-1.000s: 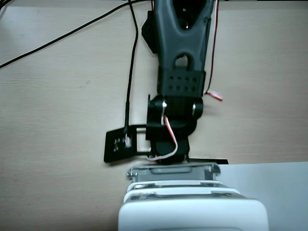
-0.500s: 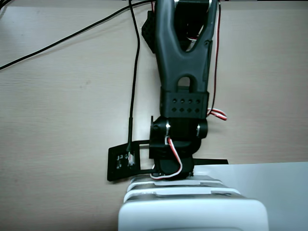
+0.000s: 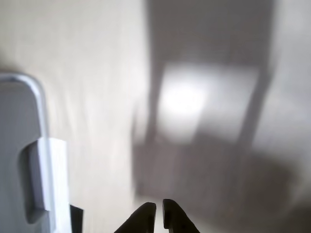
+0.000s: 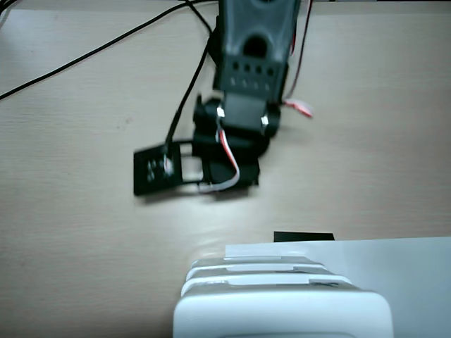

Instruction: Close drawer.

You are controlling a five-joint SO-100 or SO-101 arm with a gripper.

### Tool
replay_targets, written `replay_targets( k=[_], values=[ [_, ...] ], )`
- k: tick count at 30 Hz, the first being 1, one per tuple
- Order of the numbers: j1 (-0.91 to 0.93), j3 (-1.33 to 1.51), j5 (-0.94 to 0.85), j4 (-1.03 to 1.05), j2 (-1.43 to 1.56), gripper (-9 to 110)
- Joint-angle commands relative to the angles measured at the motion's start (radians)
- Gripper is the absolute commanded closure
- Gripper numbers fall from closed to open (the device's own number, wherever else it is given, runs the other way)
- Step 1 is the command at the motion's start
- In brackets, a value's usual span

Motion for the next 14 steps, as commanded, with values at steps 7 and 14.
replay_targets(
  k=[7,14],
  values=[
    [0.044,0.058,0.009,0.015,0.069,101],
    [0.055,0.044,0.015,0.023,0.069,101]
  ],
)
